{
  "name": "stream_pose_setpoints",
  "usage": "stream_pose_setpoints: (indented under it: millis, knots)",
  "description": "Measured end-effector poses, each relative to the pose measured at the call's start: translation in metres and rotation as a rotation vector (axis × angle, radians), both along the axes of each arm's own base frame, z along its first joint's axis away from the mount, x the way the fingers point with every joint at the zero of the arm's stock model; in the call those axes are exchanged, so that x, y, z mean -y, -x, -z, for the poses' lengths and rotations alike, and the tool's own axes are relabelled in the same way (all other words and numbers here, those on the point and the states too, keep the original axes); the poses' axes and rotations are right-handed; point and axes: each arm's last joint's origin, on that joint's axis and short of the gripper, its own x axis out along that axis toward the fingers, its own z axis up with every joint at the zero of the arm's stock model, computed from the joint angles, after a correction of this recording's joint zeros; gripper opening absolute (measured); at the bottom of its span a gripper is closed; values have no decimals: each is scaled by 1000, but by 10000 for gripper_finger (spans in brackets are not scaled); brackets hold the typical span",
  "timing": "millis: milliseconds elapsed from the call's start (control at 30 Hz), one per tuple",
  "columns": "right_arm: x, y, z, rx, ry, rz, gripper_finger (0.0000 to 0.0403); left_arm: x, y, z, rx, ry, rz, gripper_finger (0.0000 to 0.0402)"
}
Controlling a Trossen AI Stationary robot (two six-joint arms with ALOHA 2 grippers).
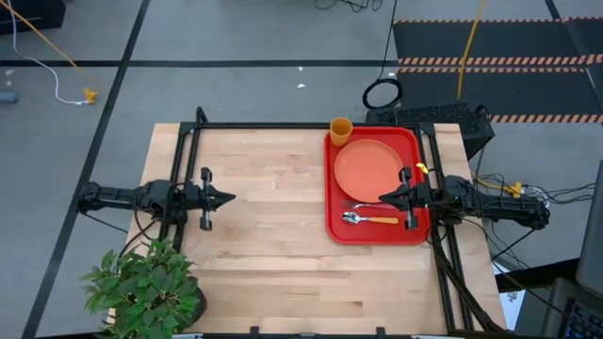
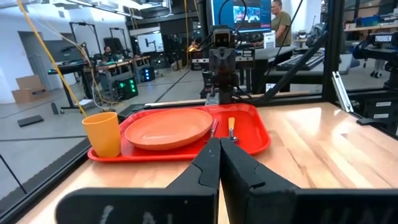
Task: Pick and place plate/cup/fork/spoon on tray
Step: Return to Home Position
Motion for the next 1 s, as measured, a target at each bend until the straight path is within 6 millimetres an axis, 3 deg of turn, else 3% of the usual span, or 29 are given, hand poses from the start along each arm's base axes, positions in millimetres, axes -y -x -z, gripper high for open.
stream_pose_setpoints:
  millis: [300, 1000]
  knots:
    - [0, 0, 0, 0, 0, 0, 0, 0, 0, -1, 17, 3, 0, 35]
    - [0, 0, 0, 0, 0, 0, 0, 0, 0, -2, 31, 4, 0, 37]
